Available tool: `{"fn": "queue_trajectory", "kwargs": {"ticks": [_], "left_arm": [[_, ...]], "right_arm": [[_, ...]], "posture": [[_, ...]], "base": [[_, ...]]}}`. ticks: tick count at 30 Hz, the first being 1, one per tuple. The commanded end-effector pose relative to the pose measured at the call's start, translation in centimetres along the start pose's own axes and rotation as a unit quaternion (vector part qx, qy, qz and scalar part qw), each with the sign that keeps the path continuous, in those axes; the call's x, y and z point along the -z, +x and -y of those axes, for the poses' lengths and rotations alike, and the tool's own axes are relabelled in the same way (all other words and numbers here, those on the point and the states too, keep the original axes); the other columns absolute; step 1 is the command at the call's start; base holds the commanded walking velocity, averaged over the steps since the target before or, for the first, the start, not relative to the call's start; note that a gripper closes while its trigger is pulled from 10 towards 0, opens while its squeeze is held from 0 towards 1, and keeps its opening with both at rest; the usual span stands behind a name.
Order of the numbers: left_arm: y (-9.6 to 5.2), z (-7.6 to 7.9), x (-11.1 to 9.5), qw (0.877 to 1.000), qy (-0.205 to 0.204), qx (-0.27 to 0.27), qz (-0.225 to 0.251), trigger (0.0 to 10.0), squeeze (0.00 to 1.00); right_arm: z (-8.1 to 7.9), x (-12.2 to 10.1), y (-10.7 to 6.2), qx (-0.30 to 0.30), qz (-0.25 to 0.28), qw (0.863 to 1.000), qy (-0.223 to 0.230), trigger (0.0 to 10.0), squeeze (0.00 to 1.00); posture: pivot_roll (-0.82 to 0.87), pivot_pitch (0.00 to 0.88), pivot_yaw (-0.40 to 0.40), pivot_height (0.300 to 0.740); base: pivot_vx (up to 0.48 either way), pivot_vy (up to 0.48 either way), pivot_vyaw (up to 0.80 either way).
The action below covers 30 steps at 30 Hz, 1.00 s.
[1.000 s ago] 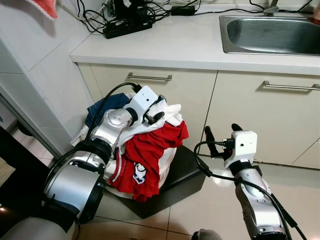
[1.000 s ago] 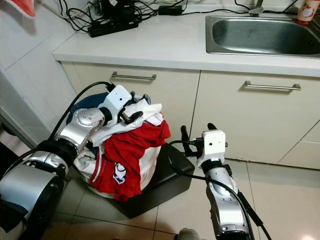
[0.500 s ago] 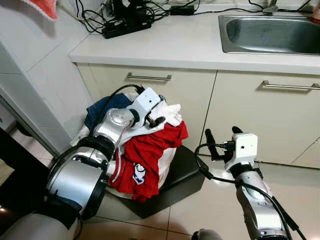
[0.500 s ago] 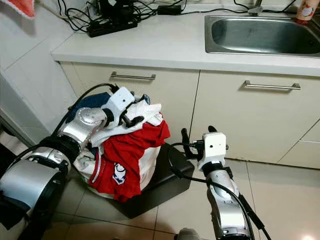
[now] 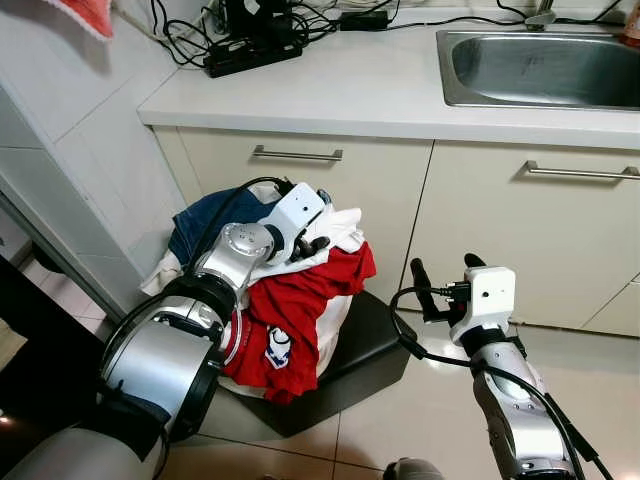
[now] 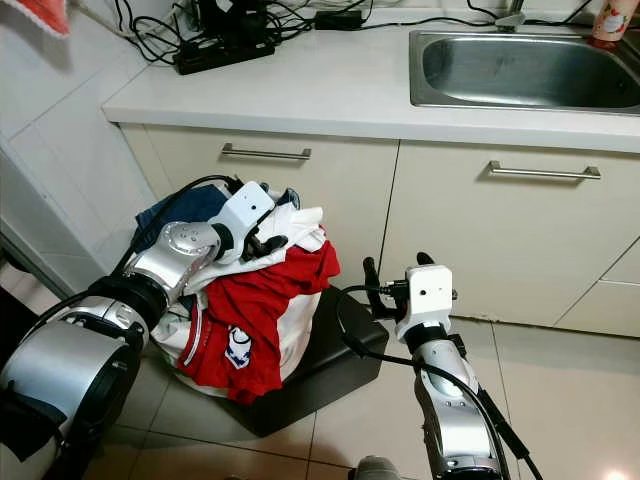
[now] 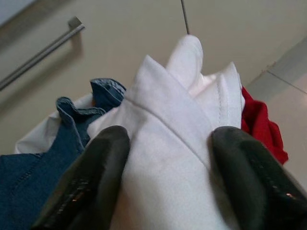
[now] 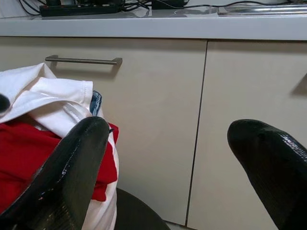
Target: Clothes washing
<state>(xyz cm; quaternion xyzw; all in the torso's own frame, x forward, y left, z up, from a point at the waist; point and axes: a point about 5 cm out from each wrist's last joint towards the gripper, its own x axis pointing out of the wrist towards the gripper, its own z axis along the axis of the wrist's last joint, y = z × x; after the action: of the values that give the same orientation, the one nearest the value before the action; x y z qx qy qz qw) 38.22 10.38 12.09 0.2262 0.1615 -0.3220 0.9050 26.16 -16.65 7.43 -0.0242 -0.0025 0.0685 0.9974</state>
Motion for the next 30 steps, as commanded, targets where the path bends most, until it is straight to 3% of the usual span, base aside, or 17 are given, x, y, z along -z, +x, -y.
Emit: {"fn": "queue_trajectory", "kwargs": {"ticks": [1, 6, 20, 26, 30], "left_arm": [[-0.1, -0.5, -0.9, 0.999, -0.007, -0.017, 0.027, 0.0, 0.0], [-0.1, -0.5, -1.3, 0.999, -0.013, -0.017, 0.042, 0.0, 0.0], [0.4, 1.9, 0.9, 0.999, -0.005, 0.033, 0.012, 0.0, 0.0], [0.5, 1.9, 1.4, 1.0, -0.007, 0.014, 0.001, 0.0, 0.0], [0.6, 2.0, 0.8, 1.0, -0.013, 0.011, 0.02, 0.0, 0.0]], "right_arm": [[-0.1, -0.6, 0.3, -0.005, 0.006, 1.0, 0.002, 10.0, 0.0], [-0.1, -0.6, 0.3, -0.006, 0.005, 1.0, 0.002, 10.0, 0.0], [-0.1, -0.4, 0.4, -0.007, -0.001, 1.0, 0.002, 10.0, 0.0], [-0.1, -0.4, 0.4, -0.007, -0.002, 1.0, 0.002, 10.0, 0.0], [-0.1, -0.3, 0.4, -0.007, -0.005, 1.0, 0.001, 10.0, 0.0]], "posture": [[-0.29, 0.0, 0.109, 0.74], [-0.29, 0.0, 0.107, 0.74], [-0.28, 0.0, 0.104, 0.74], [-0.29, 0.0, 0.106, 0.74], [-0.29, 0.0, 0.105, 0.74]], "base": [[0.0, 0.0, 0.0], [0.0, 0.0, 0.0], [0.0, 0.0, 0.0], [0.0, 0.0, 0.0], [0.0, 0.0, 0.0]]}}
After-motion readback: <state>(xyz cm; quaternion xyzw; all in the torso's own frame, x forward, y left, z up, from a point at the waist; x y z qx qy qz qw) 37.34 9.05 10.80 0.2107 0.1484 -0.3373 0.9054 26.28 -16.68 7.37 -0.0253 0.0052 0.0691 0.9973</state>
